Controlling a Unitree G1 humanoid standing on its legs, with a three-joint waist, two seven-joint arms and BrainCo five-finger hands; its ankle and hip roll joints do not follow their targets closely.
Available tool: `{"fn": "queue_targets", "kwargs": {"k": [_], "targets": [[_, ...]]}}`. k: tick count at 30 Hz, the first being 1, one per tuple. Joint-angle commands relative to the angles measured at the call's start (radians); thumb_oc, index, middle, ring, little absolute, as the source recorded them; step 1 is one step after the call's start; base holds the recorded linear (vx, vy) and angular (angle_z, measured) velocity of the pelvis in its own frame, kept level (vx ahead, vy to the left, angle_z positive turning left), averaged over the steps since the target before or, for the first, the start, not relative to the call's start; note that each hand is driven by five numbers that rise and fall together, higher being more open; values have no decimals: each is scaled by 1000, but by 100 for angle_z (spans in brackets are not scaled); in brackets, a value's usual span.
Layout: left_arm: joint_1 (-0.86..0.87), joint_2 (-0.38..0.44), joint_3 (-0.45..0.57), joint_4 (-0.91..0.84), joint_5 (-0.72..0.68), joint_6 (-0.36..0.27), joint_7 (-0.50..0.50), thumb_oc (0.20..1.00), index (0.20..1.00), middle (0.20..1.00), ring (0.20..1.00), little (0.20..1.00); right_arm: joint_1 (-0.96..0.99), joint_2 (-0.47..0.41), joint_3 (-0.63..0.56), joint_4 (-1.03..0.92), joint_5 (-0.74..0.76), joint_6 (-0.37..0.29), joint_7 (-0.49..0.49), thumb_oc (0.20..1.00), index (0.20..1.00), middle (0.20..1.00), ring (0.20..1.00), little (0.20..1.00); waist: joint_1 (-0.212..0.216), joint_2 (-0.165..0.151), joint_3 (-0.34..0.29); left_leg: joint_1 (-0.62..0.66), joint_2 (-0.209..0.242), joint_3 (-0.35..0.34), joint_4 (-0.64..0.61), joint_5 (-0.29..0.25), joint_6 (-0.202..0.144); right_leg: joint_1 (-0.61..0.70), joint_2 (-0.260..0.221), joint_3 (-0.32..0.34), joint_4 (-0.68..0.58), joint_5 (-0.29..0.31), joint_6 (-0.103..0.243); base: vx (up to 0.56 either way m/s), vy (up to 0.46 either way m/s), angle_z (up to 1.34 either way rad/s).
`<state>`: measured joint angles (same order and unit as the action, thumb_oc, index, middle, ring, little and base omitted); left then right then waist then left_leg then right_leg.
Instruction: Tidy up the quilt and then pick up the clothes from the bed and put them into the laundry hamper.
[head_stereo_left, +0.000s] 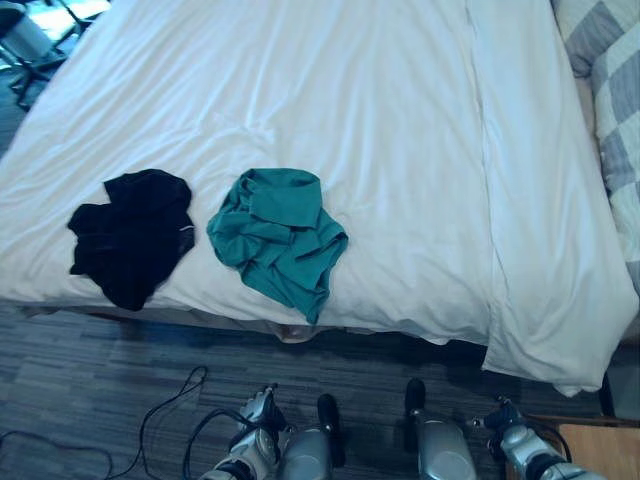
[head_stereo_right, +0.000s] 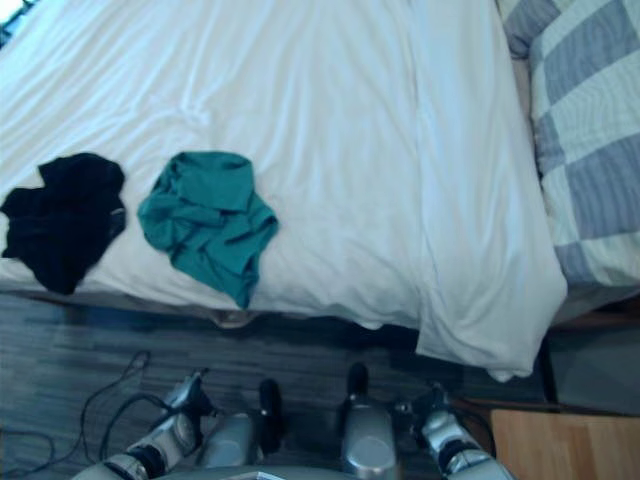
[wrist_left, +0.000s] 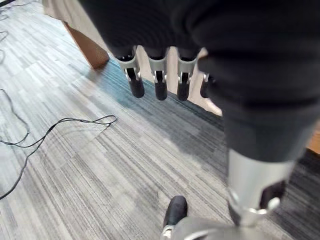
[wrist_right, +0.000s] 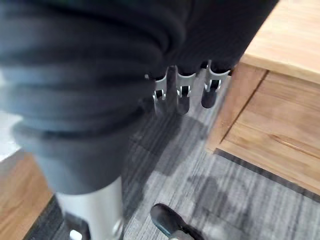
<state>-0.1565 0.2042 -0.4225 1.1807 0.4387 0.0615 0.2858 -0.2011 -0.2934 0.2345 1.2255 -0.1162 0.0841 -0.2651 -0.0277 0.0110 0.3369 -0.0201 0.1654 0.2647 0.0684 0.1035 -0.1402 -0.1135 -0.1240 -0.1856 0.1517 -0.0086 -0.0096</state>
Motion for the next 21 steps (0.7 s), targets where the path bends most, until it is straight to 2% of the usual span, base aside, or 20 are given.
{"fn": "queue_targets", "kwargs": {"k": [1,3,4,5,6,7,8,9,10,11,12,13,14,15,16,18,19,20,21], "targets": [[-11,-1,-25,46,10,-11,20,1000,1000,1000,1000,1000,73,24,-4,42,-1,11,5,1000,1000,1000,1000,1000,-30,-49,-80,-3,104,-23,17,-87,-9,87,-170,26,-197,-3,195,-44,506,5],[-7,2,-46,54,40,-9,1,1000,1000,1000,1000,1000,106,22,-17,67,-12,16,19,1000,1000,1000,1000,1000,-45,-41,-107,28,212,30,-46,-4,-29,99,-207,-5,-195,-6,217,17,562,59],[-11,7,-64,57,64,-11,-12,1000,1000,1000,1000,1000,122,13,-31,85,-11,18,23,1000,1000,1000,1000,1000,-55,-38,-123,41,249,64,-68,17,-50,113,-229,-22,-200,-14,237,105,596,83],[-8,9,-86,55,88,-14,-24,1000,1000,1000,1000,1000,139,10,-45,105,-14,21,26,1000,1000,1000,1000,1000,-58,-24,-142,58,255,80,-109,18,-66,129,-241,-40,-197,-14,249,124,637,53],[-16,5,-113,46,109,-22,-35,1000,1000,1000,1000,1000,160,6,-67,121,-10,21,28,1000,1000,1000,1000,1000,-72,-20,-155,62,257,115,-149,19,-88,137,-272,-60,-191,7,265,85,398,46],[-15,3,-116,46,111,-22,-37,1000,1000,1000,1000,1000,164,4,-70,121,-10,19,29,1000,1000,1000,1000,1000,-73,-20,-158,62,254,112,-149,18,-89,143,-276,-66,-193,7,268,33,610,53],[-22,16,-149,29,141,-24,-50,1000,1000,1000,1000,1000,182,13,-108,137,7,33,30,1000,1000,1000,1000,1000,-84,-34,-150,41,189,95,-149,-12,-74,137,-329,-62,-163,118,271,-10,541,82],[-31,30,-152,29,149,-23,-50,1000,1000,1000,1000,1000,185,27,-115,136,20,33,27,1000,1000,1000,1000,1000,-90,-43,-146,45,162,107,-149,-28,-65,114,-360,-71,-140,176,271,-22,539,90],[-31,30,-152,29,149,-23,-50,1000,1000,1000,1000,1000,185,28,-115,136,20,33,27,1000,1000,1000,1000,1000,-89,-46,-147,44,159,109,-149,-29,-64,111,-362,-68,-140,177,271,11,563,105],[-25,58,-127,32,137,-15,-59,1000,1000,1000,1000,1000,185,51,-103,119,37,30,31,1000,1000,1000,1000,1000,-80,-49,-138,68,122,147,-147,-71,-36,82,-372,-128,-66,143,253,42,558,52],[-18,66,-127,35,140,-15,-69,1000,1000,1000,1000,1000,186,64,-94,111,38,26,34,1000,1000,1000,1000,1000,-86,-50,-132,80,101,160,-146,-87,-17,64,-332,-124,-14,98,238,45,552,12],[-18,67,-127,34,140,-16,-70,1000,1000,1000,1000,1000,186,65,-93,111,39,26,33,1000,1000,1000,1000,1000,-84,-51,-132,81,102,162,-146,-89,-18,59,-332,-120,-5,91,237,39,527,-44],[-11,82,-117,48,147,-7,-88,1000,1000,1000,1000,1000,178,70,-83,93,48,17,34,1000,1000,1000,1000,1000,-107,-51,-113,102,64,185,-149,-102,10,14,-195,-93,66,2,221,46,524,-50],[-10,91,-110,65,158,1,-99,1000,1000,1000,1000,1000,173,72,-75,88,50,13,29,1000,1000,1000,1000,1000,-114,-51,-105,114,40,198,-148,-113,24,-2,-124,-92,84,-41,212,73,666,-57],[-6,99,-90,87,156,11,-103,1000,1000,1000,1000,1000,162,72,-56,79,43,8,25,1000,1000,1000,1000,1000,-115,-54,-95,128,13,207,-144,-133,39,-6,-72,-115,89,-63,191,76,396,-35],[6,108,-51,114,144,23,-109,1000,1000,1000,1000,1000,150,73,-26,56,21,3,30,1000,1000,1000,1000,1000,-117,-56,-87,132,-30,206,-87,-194,60,-24,-10,-150,73,-82,160,126,325,-23],[12,106,-27,118,130,28,-104,1000,1000,1000,1000,1000,147,65,-24,40,21,1,30,1000,1000,1000,1000,1000,-121,-56,-83,137,-55,203,-39,-233,67,-30,-4,-148,52,-86,151,118,205,-14],[13,105,-26,118,130,28,-104,1000,1000,1000,1000,1000,148,64,-22,38,21,1,31,1000,1000,1000,1000,1000,-122,-55,-81,134,-51,202,-29,-241,68,-27,-3,-149,51,-86,151,250,259,0],[17,91,-2,105,101,18,-86,1000,1000,1000,1000,1000,146,49,-15,14,28,-5,31,1000,1000,1000,1000,1000,-139,-40,-79,126,-73,196,110,-295,59,3,-1,-120,-15,-83,123,264,189,12]]}}
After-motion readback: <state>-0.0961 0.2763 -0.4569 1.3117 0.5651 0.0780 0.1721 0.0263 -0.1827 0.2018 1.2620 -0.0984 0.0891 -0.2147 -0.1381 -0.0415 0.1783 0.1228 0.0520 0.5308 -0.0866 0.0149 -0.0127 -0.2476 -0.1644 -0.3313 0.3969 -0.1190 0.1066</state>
